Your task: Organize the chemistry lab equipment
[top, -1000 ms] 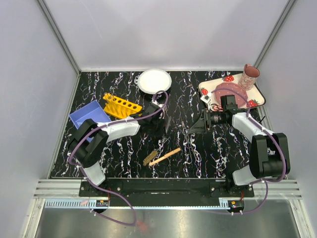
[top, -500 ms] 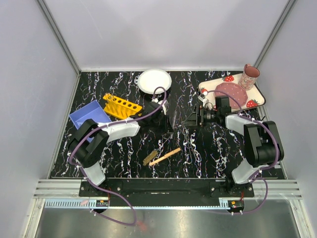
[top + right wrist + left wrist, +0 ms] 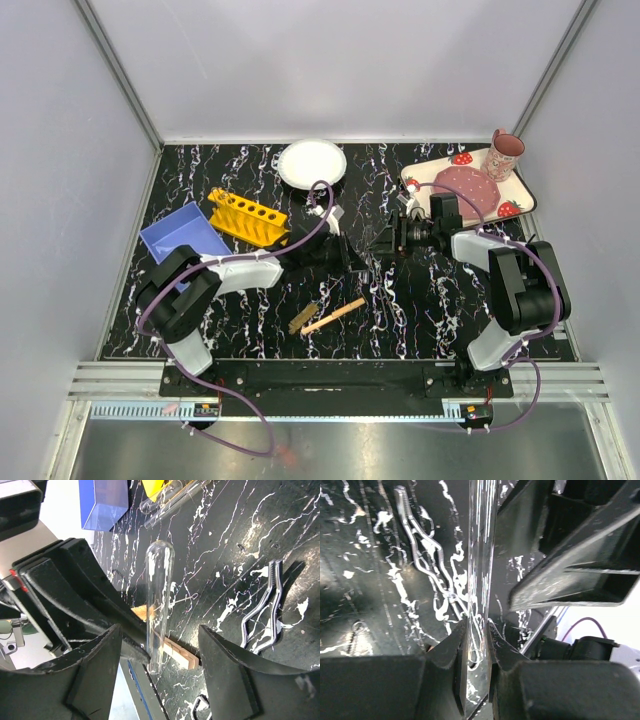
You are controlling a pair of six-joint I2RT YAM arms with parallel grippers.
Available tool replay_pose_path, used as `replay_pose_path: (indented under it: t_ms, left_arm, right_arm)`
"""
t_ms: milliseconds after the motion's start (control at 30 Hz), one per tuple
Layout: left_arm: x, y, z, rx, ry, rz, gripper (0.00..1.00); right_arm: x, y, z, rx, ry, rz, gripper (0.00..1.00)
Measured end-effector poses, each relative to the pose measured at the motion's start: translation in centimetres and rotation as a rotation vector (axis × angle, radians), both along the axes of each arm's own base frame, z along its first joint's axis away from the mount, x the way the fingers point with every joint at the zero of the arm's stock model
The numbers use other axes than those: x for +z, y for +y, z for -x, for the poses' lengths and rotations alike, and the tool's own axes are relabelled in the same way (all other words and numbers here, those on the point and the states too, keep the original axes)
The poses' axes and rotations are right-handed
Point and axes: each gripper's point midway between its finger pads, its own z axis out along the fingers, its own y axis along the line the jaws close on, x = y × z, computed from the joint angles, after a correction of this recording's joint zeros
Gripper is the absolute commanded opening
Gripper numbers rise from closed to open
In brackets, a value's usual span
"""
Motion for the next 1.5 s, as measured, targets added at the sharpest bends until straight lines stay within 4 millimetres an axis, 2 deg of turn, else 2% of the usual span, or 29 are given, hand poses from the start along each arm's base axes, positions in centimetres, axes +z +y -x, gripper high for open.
replay_pose_path:
  t_ms: [100, 267, 467, 567, 600, 700, 733, 833, 867, 967, 1067, 1233, 1500]
  left_arm:
    - [0.9, -0.9, 0.2, 0.005, 0.002, 0.045, 0.11]
    - [2.1, -1.9, 0.2, 0.018, 0.005, 0.104, 0.11]
    - [1.9, -1.9, 0.2, 0.047, 0.028, 0.11, 0.16]
    - [1.7, -1.9, 0.3, 0.05, 0.033, 0.107, 0.25]
    - [1.7, -1.9, 0.4, 0.052, 0.035, 0.105, 0.32]
    - [1.5, -1.8, 0.4, 0.055, 0.037, 0.096, 0.43]
    - [1.6, -1.7, 0.5, 0.055, 0.037, 0.092, 0.5]
    - [1.8, -1.0, 0.8, 0.056, 0.023, 0.08, 0.63]
    - [1.9, -0.6, 1.0, 0.058, 0.018, 0.075, 0.71]
    - [2.9, 0.7, 1.5, 0.065, -0.001, 0.066, 0.86]
    - [4.5, 2.3, 1.2, 0.082, -0.026, 0.073, 0.92]
    - [6.1, 4.3, -0.7, 0.12, -0.06, 0.057, 0.92]
    - [9.3, 4.1, -1.8, 0.067, -0.145, 0.002, 0.89]
  right_arm:
    - [0.0, 0.3, 0.2, 0.009, 0.0, 0.0, 0.6]
    - [0.0, 0.6, 0.4, 0.019, 0.001, -0.001, 0.41]
    - [0.1, 0.7, 0.6, 0.027, 0.005, -0.007, 0.25]
    - [0.3, 0.9, 0.9, 0.044, 0.006, -0.02, 0.22]
    - [0.3, 0.9, 0.9, 0.047, 0.005, -0.021, 0.21]
    - [0.3, 0.9, 0.9, 0.054, -0.01, -0.017, 0.19]
    - [0.2, 0.9, 0.9, 0.056, -0.014, -0.016, 0.19]
    - [0.1, 0.8, 1.0, 0.069, -0.037, -0.008, 0.18]
    - [0.1, 0.8, 1.0, 0.073, -0.043, -0.006, 0.18]
    - [0.4, 0.9, 1.4, 0.107, -0.083, -0.004, 0.18]
    - [1.1, 1.2, 2.2, 0.156, -0.152, 0.007, 0.19]
    - [2.7, 2.5, 4.3, 0.29, -0.29, 0.007, 0.19]
    - [3.3, 2.6, 6.1, 0.404, -0.354, -0.026, 0.19]
